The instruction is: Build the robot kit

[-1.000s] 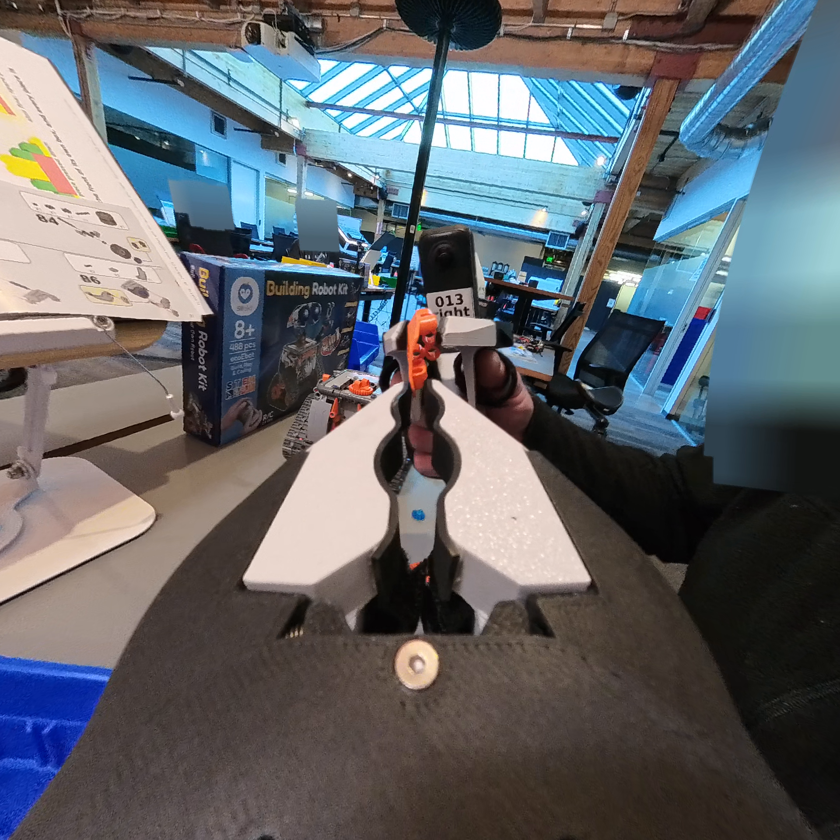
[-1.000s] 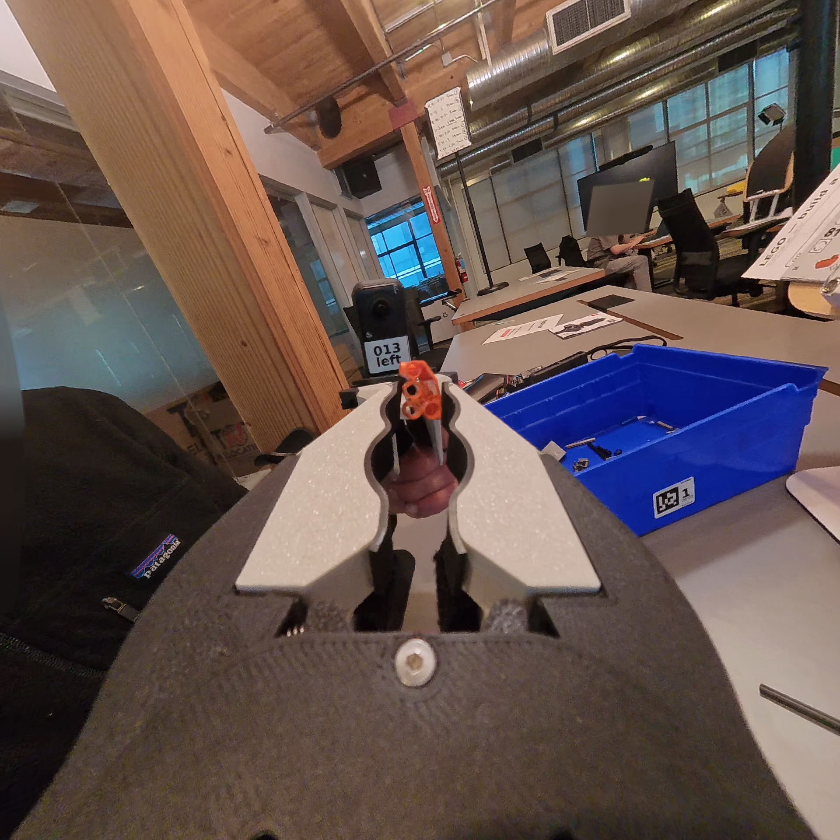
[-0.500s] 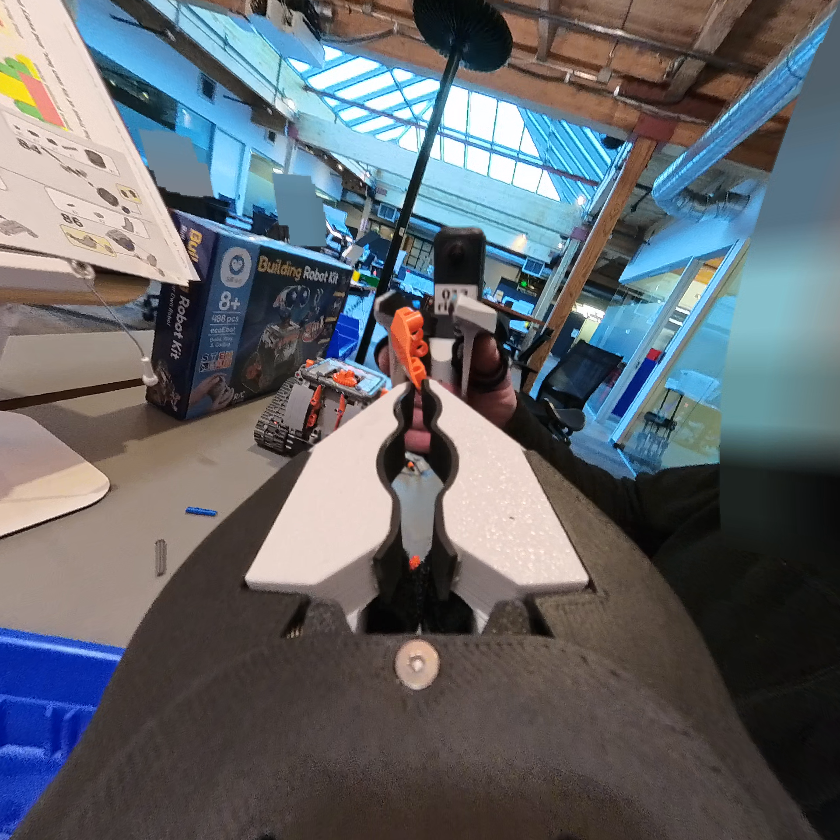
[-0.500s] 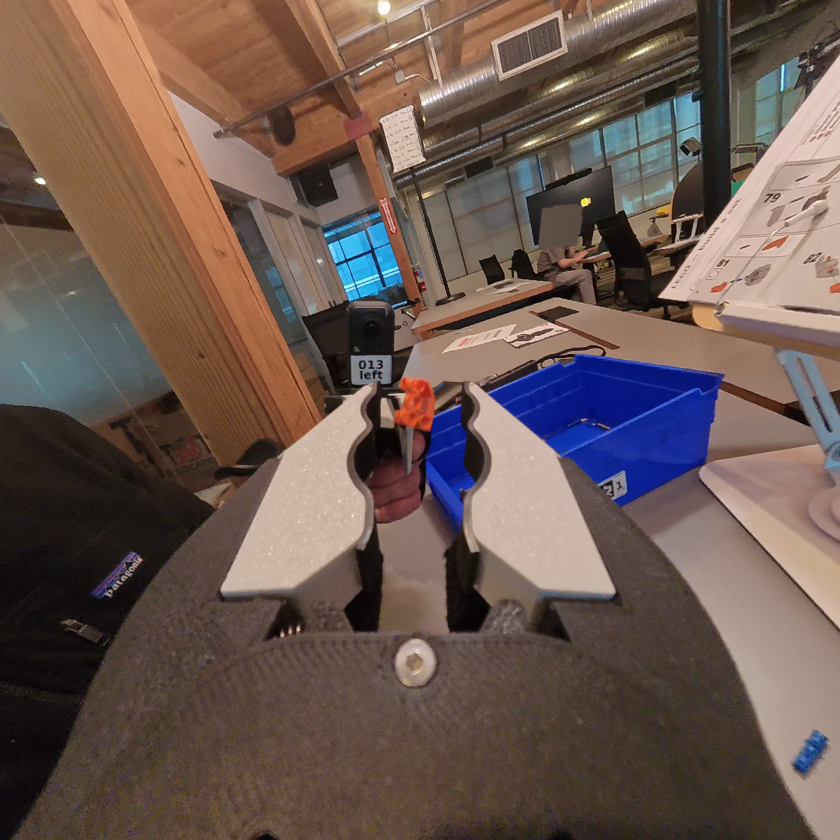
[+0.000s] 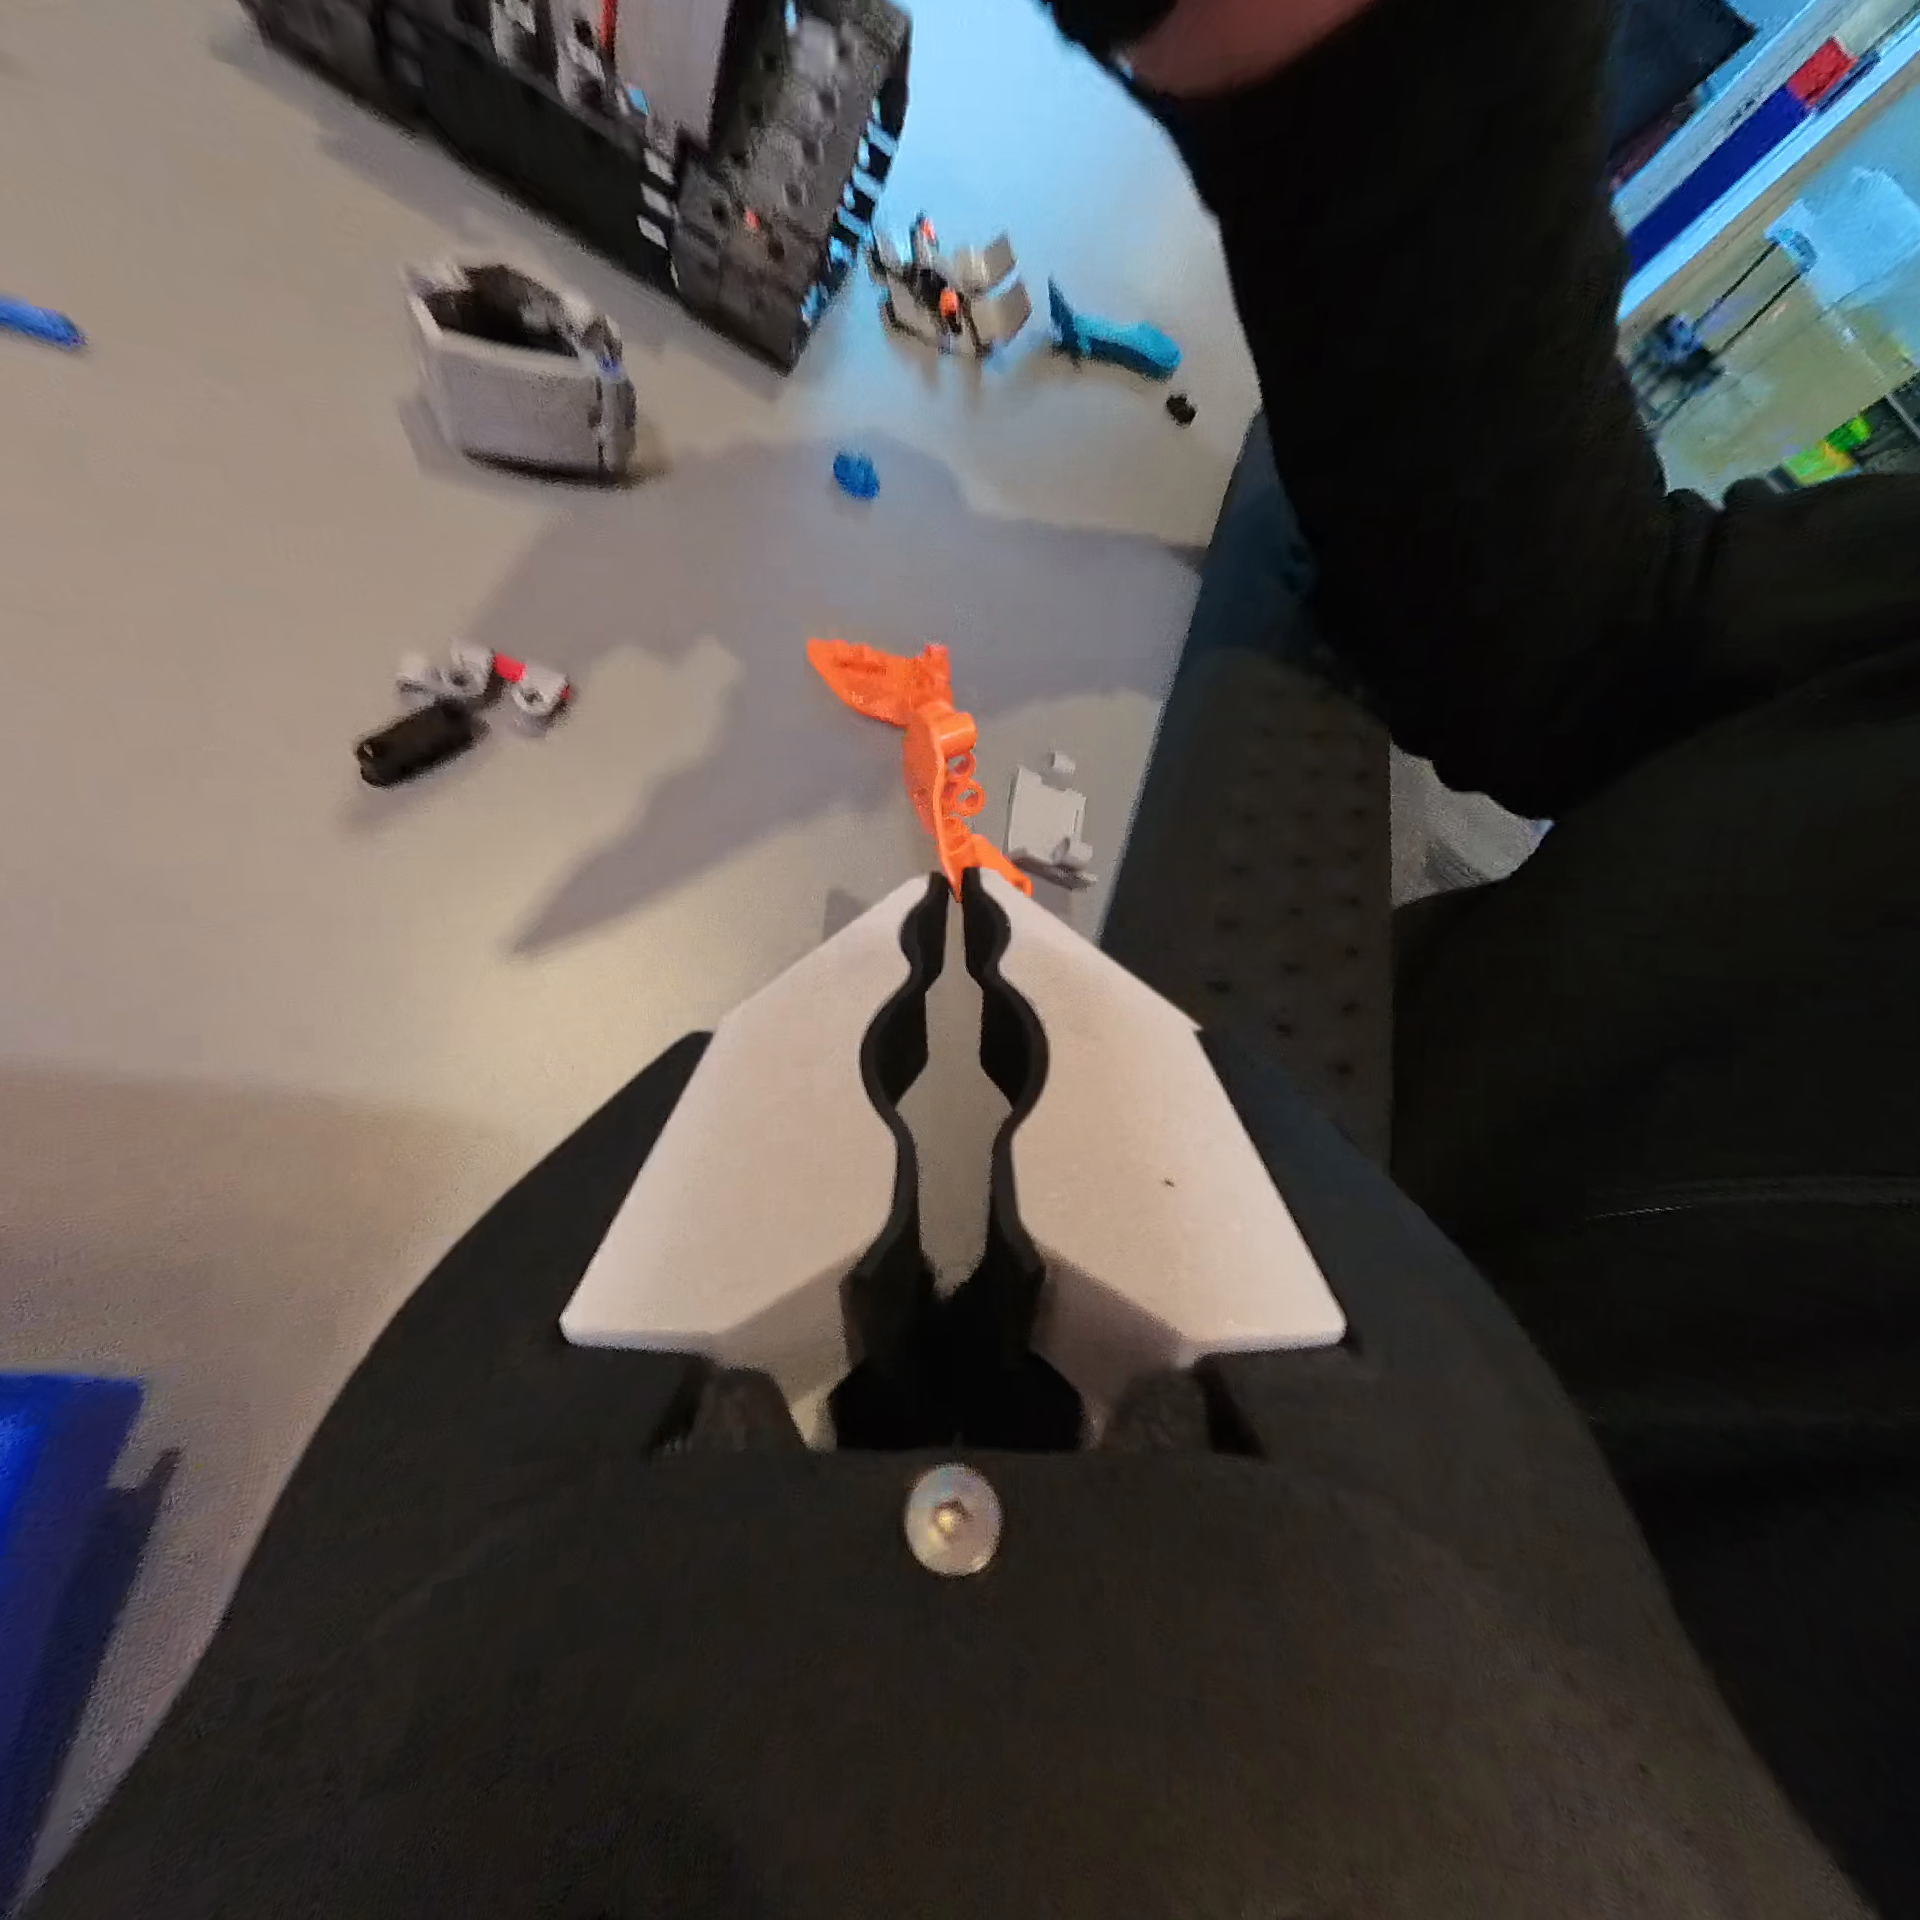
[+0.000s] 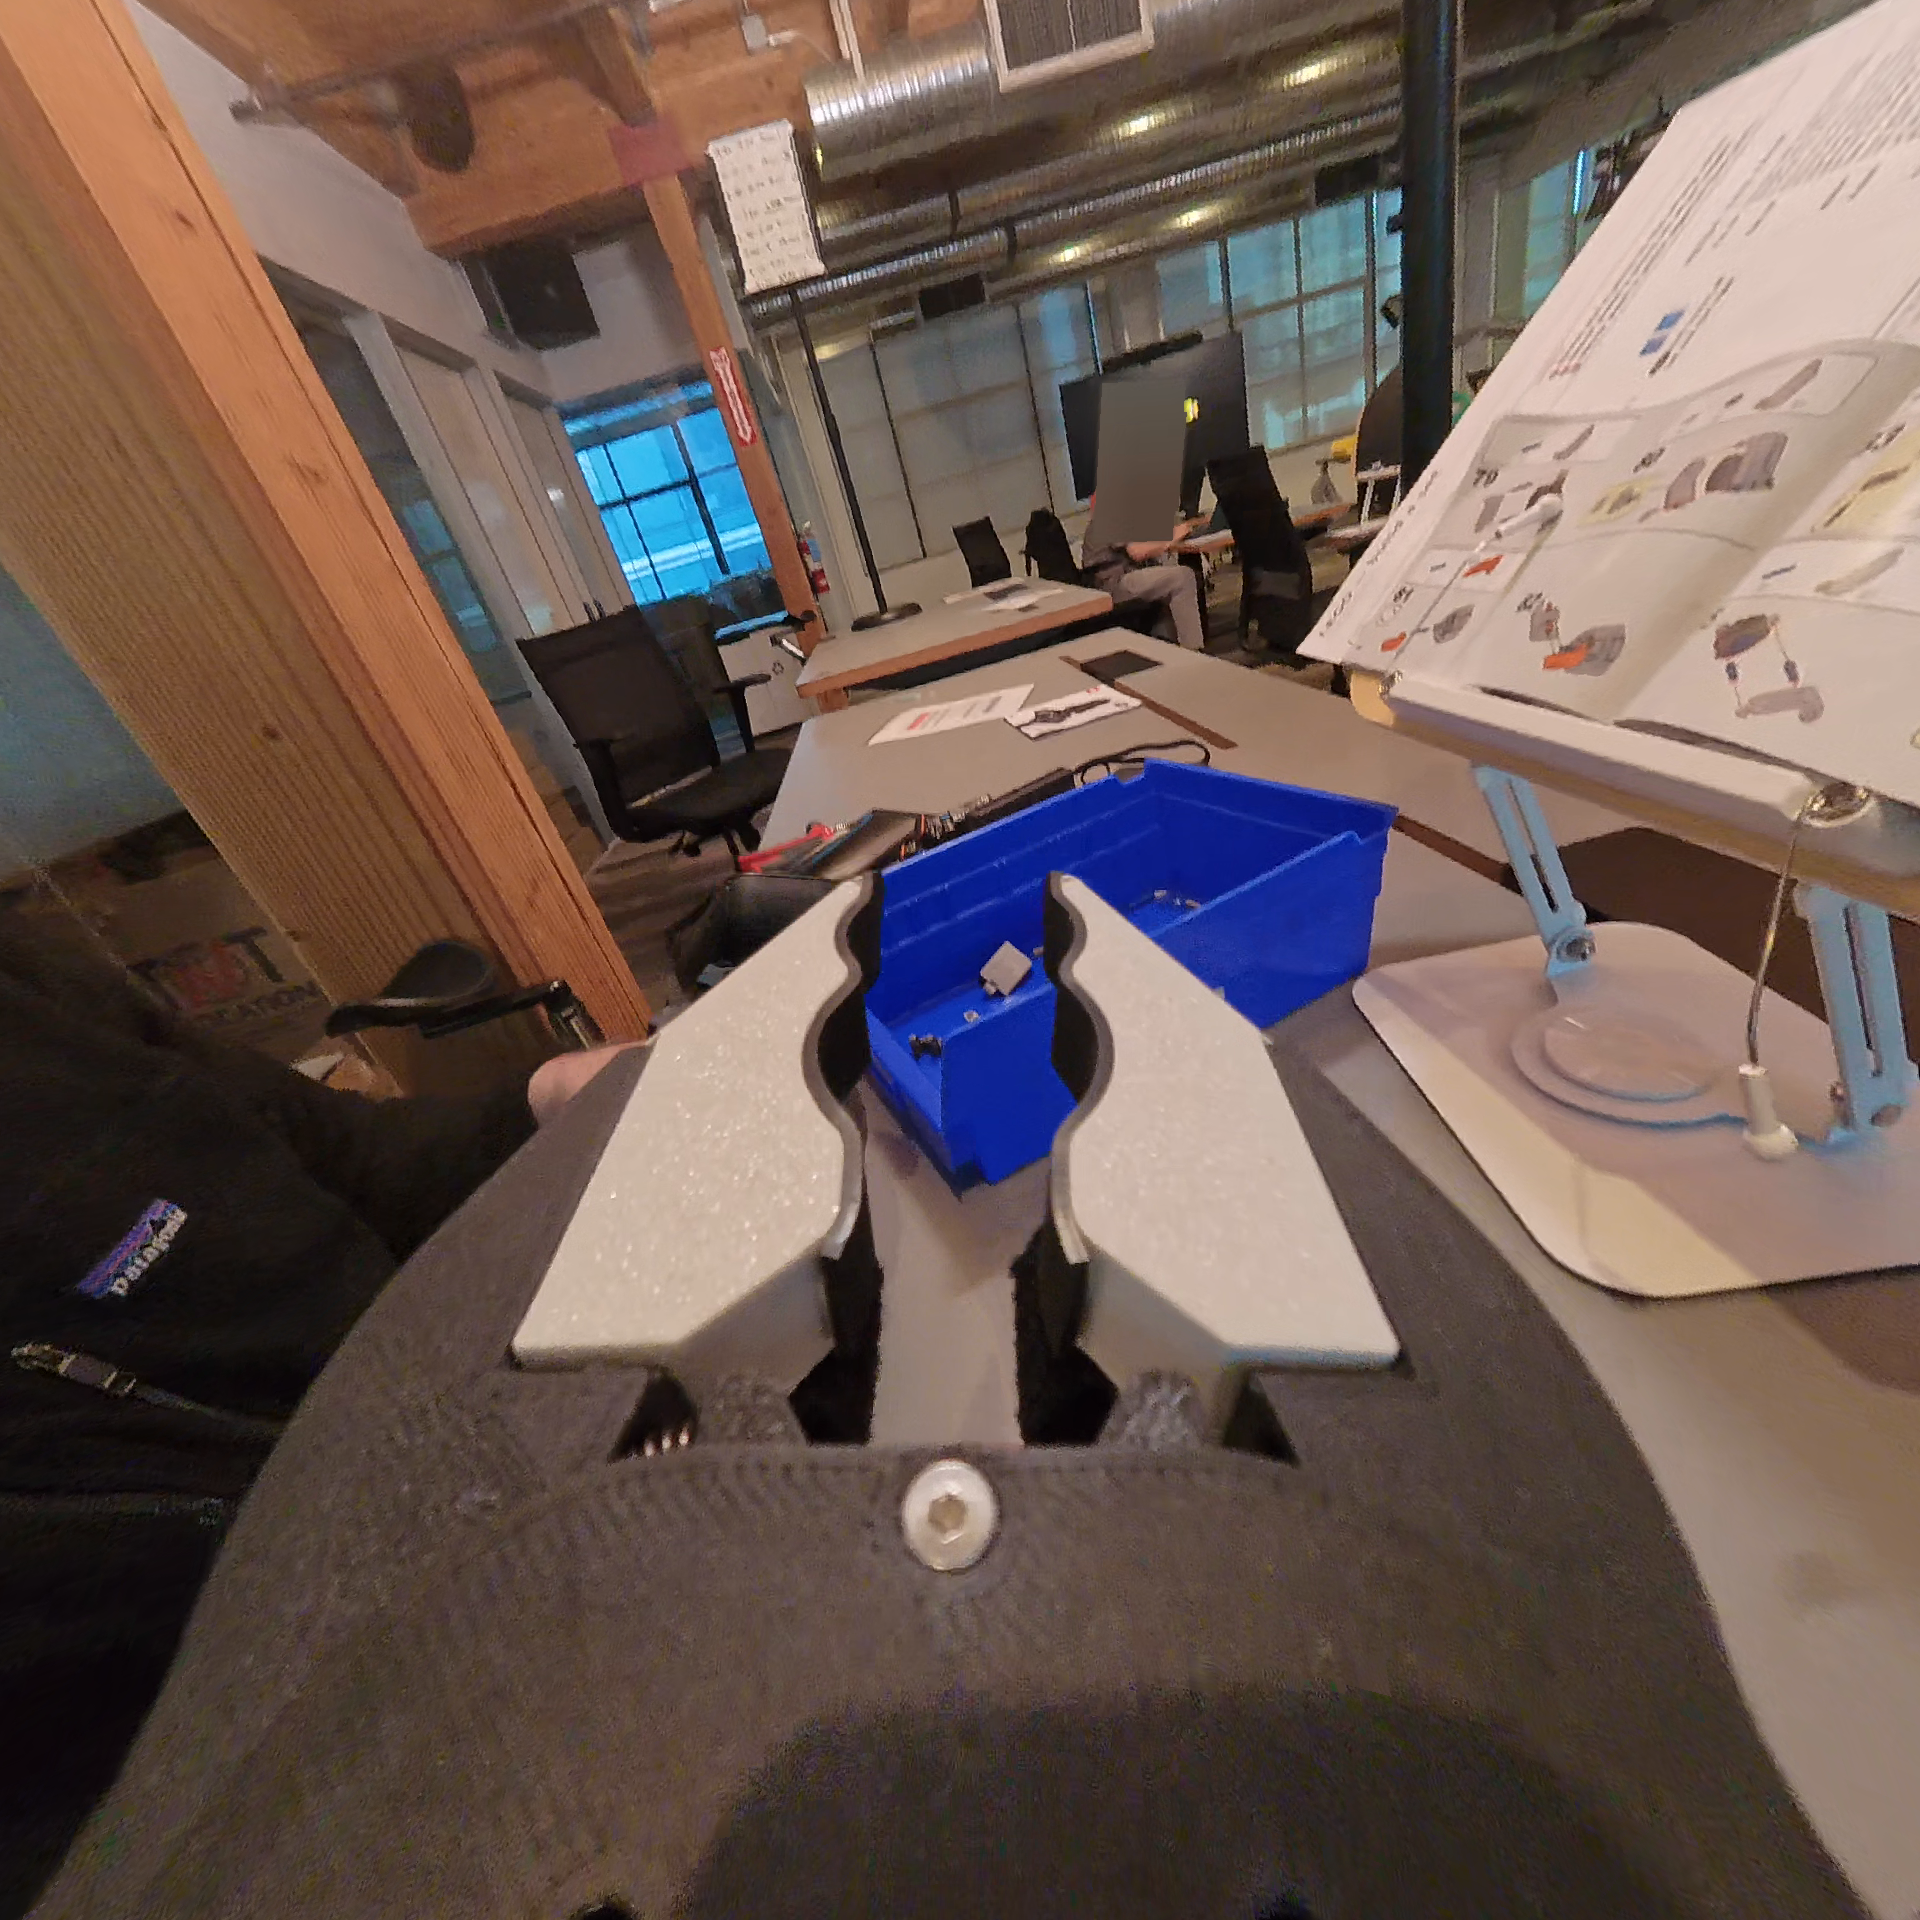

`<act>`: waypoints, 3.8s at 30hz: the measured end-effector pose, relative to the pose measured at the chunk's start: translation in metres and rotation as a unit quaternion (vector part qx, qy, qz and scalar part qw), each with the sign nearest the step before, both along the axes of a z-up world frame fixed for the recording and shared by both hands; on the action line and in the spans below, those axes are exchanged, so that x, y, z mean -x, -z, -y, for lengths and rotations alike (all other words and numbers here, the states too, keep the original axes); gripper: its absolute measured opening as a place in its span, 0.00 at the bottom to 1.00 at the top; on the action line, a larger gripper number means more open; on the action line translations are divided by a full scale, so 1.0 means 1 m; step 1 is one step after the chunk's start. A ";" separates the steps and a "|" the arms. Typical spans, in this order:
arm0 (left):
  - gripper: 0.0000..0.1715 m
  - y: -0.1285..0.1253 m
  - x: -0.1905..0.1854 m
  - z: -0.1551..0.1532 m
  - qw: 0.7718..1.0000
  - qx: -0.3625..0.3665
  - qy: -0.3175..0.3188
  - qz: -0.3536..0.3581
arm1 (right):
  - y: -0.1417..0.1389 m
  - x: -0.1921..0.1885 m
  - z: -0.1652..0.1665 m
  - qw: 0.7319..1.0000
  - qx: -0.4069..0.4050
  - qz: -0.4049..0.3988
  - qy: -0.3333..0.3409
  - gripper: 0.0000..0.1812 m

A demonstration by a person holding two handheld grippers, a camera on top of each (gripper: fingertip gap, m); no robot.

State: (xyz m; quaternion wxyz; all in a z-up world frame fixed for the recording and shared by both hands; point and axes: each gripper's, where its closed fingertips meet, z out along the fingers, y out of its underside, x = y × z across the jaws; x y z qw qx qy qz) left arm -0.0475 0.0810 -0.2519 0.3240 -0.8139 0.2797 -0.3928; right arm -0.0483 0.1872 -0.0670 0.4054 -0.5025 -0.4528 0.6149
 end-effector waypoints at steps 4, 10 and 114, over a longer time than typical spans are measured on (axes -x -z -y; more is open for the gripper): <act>0.00 0.019 -0.001 0.003 0.999 0.036 0.009 -0.025 | 0.012 0.002 0.004 0.999 -0.019 0.031 -0.003 0.16; 0.00 0.037 0.010 -0.001 0.996 0.070 -0.008 -0.063 | 0.022 -0.002 0.000 0.998 -0.036 0.057 0.010 0.16; 0.10 -0.012 -0.040 0.019 0.911 -0.356 0.017 -0.206 | 0.181 -0.089 0.045 0.909 -0.140 0.357 0.163 0.26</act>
